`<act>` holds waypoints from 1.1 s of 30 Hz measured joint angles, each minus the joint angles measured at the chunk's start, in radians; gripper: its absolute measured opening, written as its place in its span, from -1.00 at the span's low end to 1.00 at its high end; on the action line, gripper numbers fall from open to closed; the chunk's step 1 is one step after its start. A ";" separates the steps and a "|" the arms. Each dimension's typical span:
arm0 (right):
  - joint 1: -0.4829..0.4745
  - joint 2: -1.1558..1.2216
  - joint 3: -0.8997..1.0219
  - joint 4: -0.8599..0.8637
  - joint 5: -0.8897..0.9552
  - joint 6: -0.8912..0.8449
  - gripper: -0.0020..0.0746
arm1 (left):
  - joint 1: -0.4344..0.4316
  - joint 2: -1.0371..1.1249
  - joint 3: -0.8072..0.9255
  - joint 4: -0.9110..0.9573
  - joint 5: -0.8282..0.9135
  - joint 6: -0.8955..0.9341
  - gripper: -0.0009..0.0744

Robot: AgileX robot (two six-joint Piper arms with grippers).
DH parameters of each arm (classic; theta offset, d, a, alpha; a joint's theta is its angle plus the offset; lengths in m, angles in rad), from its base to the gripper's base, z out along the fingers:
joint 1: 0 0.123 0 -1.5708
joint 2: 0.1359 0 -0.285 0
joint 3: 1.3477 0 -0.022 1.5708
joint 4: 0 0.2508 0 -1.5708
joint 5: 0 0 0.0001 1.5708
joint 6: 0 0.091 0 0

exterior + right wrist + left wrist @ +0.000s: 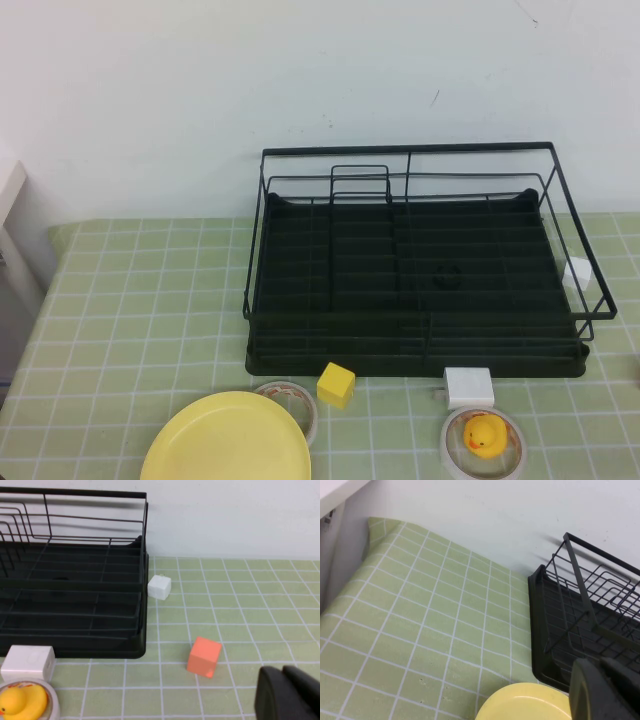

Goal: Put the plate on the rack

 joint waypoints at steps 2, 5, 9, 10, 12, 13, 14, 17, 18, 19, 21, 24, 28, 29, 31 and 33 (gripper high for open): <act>0.000 0.000 0.000 0.000 0.000 0.000 -0.95 | 0.000 0.000 0.000 -0.002 0.000 0.000 -0.98; 0.000 0.000 0.000 0.000 0.000 0.000 -0.95 | 0.000 0.000 0.000 -0.002 0.000 0.000 -0.98; 0.000 0.000 0.000 0.000 0.000 0.010 -0.95 | 0.000 0.000 0.000 -0.002 0.000 0.000 -0.98; 0.000 0.000 0.000 0.000 0.000 0.010 -0.95 | 0.000 0.000 0.000 -0.002 0.000 0.000 -0.98; 0.000 0.000 0.000 0.000 0.000 0.014 -0.95 | 0.000 0.000 0.000 -0.002 0.000 0.000 -0.98; 0.000 0.000 0.000 0.000 0.000 0.014 -0.95 | 0.000 0.000 0.000 -0.002 0.000 0.000 -0.98; 0.000 0.000 0.000 0.000 0.000 0.016 -0.95 | 0.000 0.000 0.000 -0.002 0.000 0.000 -0.98; 0.000 0.000 0.000 0.000 0.000 0.016 -0.95 | 0.000 0.000 0.000 -0.002 0.000 -0.002 -0.98; 0.000 0.000 0.000 0.000 0.000 0.016 -0.95 | 0.000 0.000 0.000 -0.002 0.000 -0.002 -0.98; 0.000 0.000 0.000 0.000 0.000 0.016 -0.95 | 0.000 0.000 0.000 -0.004 0.000 -0.002 -0.98; 0.000 0.000 0.000 0.000 0.000 0.017 -0.95 | 0.000 0.000 0.000 -0.004 0.000 -0.002 -0.98; 0.000 0.000 0.000 0.000 0.000 0.017 -0.95 | 0.000 0.000 0.000 -0.006 0.000 -0.002 -0.98; 0.000 0.000 0.000 0.000 0.000 0.019 -0.95 | 0.000 0.000 0.000 -0.142 -0.007 -0.024 -0.98; 0.000 0.000 0.000 0.000 0.000 0.019 -0.95 | 0.000 0.000 0.000 -0.240 -0.016 -0.056 -0.98; 0.000 0.000 0.000 0.000 0.000 0.019 -0.95 | 0.000 0.000 0.000 -0.452 -0.037 -0.121 -0.98; 0.000 0.000 0.000 0.000 0.000 0.019 -0.95 | 0.000 0.000 0.000 -0.657 -0.068 -0.146 -0.98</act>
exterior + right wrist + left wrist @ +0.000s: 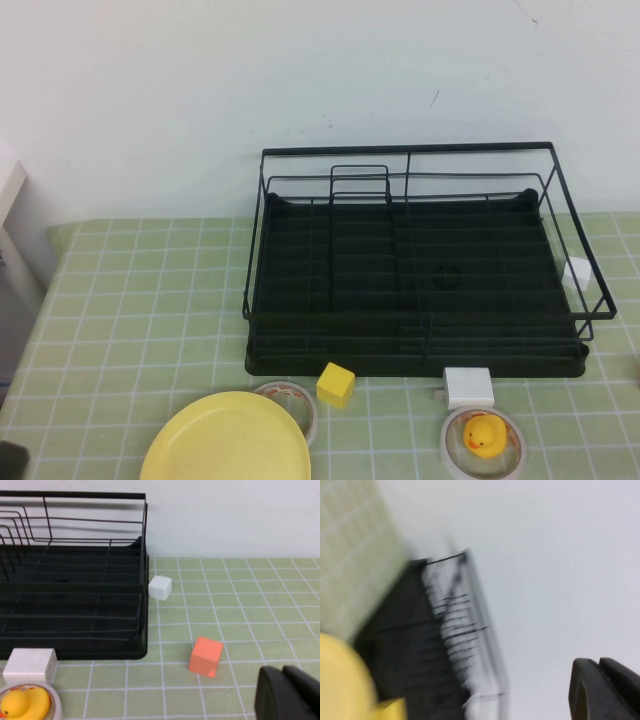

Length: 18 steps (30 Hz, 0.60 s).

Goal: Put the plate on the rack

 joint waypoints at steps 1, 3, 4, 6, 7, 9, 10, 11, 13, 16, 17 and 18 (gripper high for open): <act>0.000 0.000 0.000 0.000 0.000 0.000 -0.95 | 0.000 0.000 0.000 -0.061 -0.021 0.004 -0.98; 0.000 0.000 0.000 0.000 0.000 0.000 -0.95 | 0.000 0.000 0.000 -0.124 -0.092 0.046 -0.98; 0.000 0.000 0.000 0.000 0.000 0.000 -0.95 | 0.000 0.000 0.000 -0.140 -0.129 0.063 -0.98; 0.000 0.000 0.000 0.000 0.000 0.000 -0.95 | 0.000 0.000 0.000 -0.177 -0.193 0.089 -0.98; 0.000 0.000 0.000 0.000 0.000 0.000 -0.95 | 0.000 0.000 0.000 -0.195 -0.218 0.093 -0.98; 0.000 0.000 0.000 0.000 0.000 0.000 -0.95 | 0.000 0.000 0.000 -0.225 -0.259 0.103 -0.98; 0.000 0.000 0.000 0.000 0.000 0.000 -0.95 | 0.000 0.000 0.000 -0.225 -0.268 0.115 -0.98; 0.000 0.000 0.000 0.000 0.000 0.000 -0.95 | 0.000 0.000 0.000 -0.212 -0.268 0.139 -0.98; 0.000 0.000 0.000 0.000 0.000 0.000 -0.95 | 0.000 0.000 -0.008 -0.145 -0.224 0.215 -0.98; 0.000 0.000 0.000 0.000 0.000 0.000 -0.95 | 0.000 0.049 -0.088 -0.025 -0.095 0.350 -0.98; 0.000 0.000 0.000 0.000 0.000 0.000 -0.95 | 0.000 0.089 -0.127 0.026 -0.046 0.381 -0.98; 0.000 0.000 0.000 0.000 0.000 0.000 -0.95 | 0.000 0.140 -0.168 0.080 0.007 0.402 -0.98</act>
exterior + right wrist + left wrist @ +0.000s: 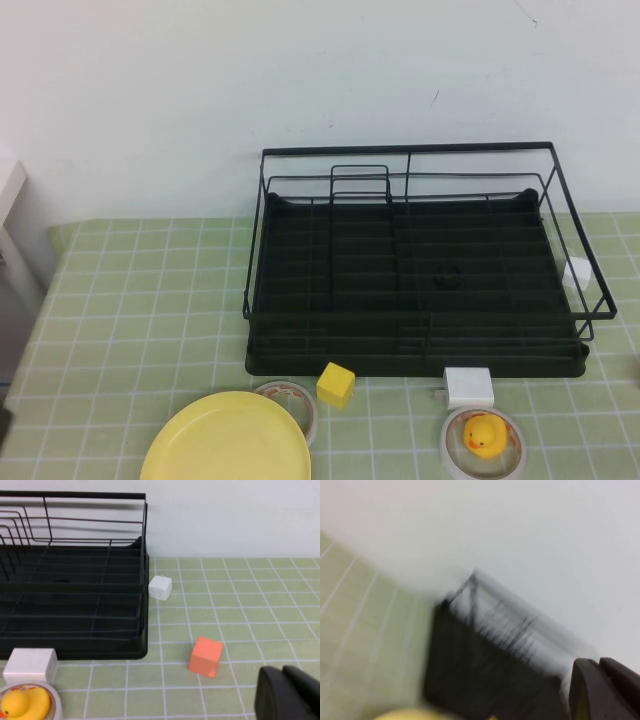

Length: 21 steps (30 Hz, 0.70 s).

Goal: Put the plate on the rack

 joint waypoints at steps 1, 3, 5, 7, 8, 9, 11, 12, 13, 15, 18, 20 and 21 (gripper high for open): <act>0.000 0.000 0.000 0.000 0.000 0.000 -0.95 | 0.000 0.045 -0.033 0.047 0.044 0.013 -0.98; 0.000 0.000 0.000 0.000 0.000 0.000 -0.95 | 0.000 0.172 -0.119 0.167 0.153 0.026 -0.98; 0.000 0.000 0.000 0.000 0.000 0.000 -0.95 | 0.000 0.306 -0.207 0.284 0.251 0.038 -0.98; 0.000 0.000 0.000 0.000 0.000 0.000 -0.95 | 0.000 0.442 -0.294 0.383 0.328 0.057 -0.98; 0.000 0.000 0.000 0.000 0.000 0.000 -0.95 | 0.000 0.496 -0.328 0.419 0.352 0.065 -0.98; 0.000 0.000 0.000 0.000 0.000 0.000 -0.95 | 0.000 0.562 -0.369 0.458 0.373 0.070 -0.98; 0.000 0.000 0.000 0.000 0.000 0.000 -0.95 | 0.000 0.680 -0.435 0.510 0.395 0.076 -0.97; 0.000 0.000 0.000 0.000 0.000 0.000 -0.95 | 0.000 0.742 -0.468 0.530 0.400 0.076 -0.95; 0.000 0.000 0.000 0.000 0.000 0.002 -0.95 | -0.009 0.803 -0.499 0.546 0.407 0.078 -0.91; 0.000 0.000 0.000 0.000 0.000 0.002 -0.95 | -0.034 0.922 -0.551 0.571 0.419 0.080 -0.77; 0.000 0.000 0.000 0.000 0.000 0.002 -0.95 | -0.084 1.082 -0.602 0.590 0.429 0.080 -0.38; 0.000 0.000 0.000 0.000 0.000 0.002 -0.95 | -0.112 1.179 -0.625 0.590 0.431 0.071 -0.11; 0.000 0.000 0.000 0.000 0.000 0.002 -0.95 | -0.120 1.231 -0.633 0.588 0.431 0.061 0.02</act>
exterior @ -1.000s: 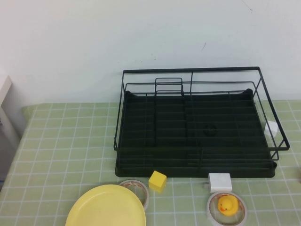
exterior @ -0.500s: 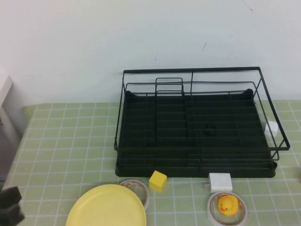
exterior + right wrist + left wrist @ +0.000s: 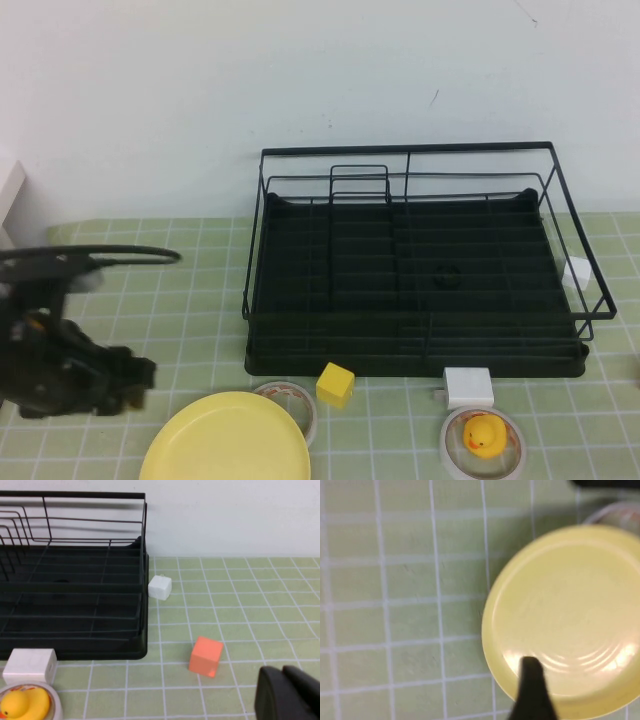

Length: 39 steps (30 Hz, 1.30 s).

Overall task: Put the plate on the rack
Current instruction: Pick up the plate from the table

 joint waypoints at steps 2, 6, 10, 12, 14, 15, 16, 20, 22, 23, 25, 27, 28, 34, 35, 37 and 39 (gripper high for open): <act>0.000 0.000 0.000 0.000 0.000 0.000 -0.95 | -0.005 0.086 -0.012 -0.013 -0.007 -0.012 0.18; 0.000 0.000 0.000 0.000 0.000 0.000 -0.95 | -0.005 0.233 -0.016 -0.021 -0.061 -0.028 0.28; 0.000 0.000 0.000 0.000 0.000 0.000 -0.95 | -0.005 0.311 -0.016 -0.051 -0.142 -0.006 0.30; 0.000 0.000 0.000 0.000 0.000 0.000 -0.95 | -0.005 0.340 -0.019 -0.078 -0.179 0.047 0.30; 0.000 0.000 0.000 0.000 0.000 0.000 -0.95 | -0.005 0.375 -0.021 -0.112 -0.216 0.111 0.30; 0.000 0.000 0.000 0.000 0.000 0.000 -0.95 | -0.005 0.395 -0.022 -0.129 -0.232 0.151 0.30; 0.000 0.000 0.000 0.000 0.000 0.000 -0.95 | -0.005 0.416 -0.022 -0.146 -0.244 0.191 0.28; 0.000 0.000 0.000 0.000 0.002 0.000 -0.95 | -0.005 0.496 -0.023 -0.189 -0.280 0.288 0.14; 0.000 0.000 0.000 0.000 0.002 0.000 -0.95 | -0.005 0.535 -0.023 -0.195 -0.306 0.303 0.07; 0.000 0.000 0.000 0.000 0.002 0.000 -0.95 | -0.005 0.551 -0.024 -0.198 -0.317 0.306 0.05; 0.000 0.000 0.000 0.000 0.002 0.000 -0.95 | -0.005 0.578 -0.024 -0.198 -0.343 0.311 0.02; 0.000 0.000 0.000 0.000 0.002 0.000 -0.95 | -0.005 0.598 -0.024 -0.198 -0.365 0.312 0.01; 0.000 0.000 0.000 0.000 0.002 0.000 -0.95 | -0.005 0.607 -0.024 -0.208 -0.376 0.313 0.01; 0.000 0.000 0.000 0.000 0.002 0.000 -0.95 | -0.005 0.651 -0.024 -0.343 -0.408 0.356 -0.01; 0.000 0.000 0.000 0.000 0.002 0.000 -0.95 | -0.005 0.659 -0.024 -0.375 -0.408 0.373 -0.01; 0.000 0.000 0.000 0.000 0.002 0.000 -0.95 | -0.005 0.663 -0.026 -0.439 -0.403 0.433 -0.01; 0.000 0.000 0.000 0.000 0.002 0.000 -0.95 | -0.005 0.666 -0.026 -0.497 -0.397 0.493 -0.04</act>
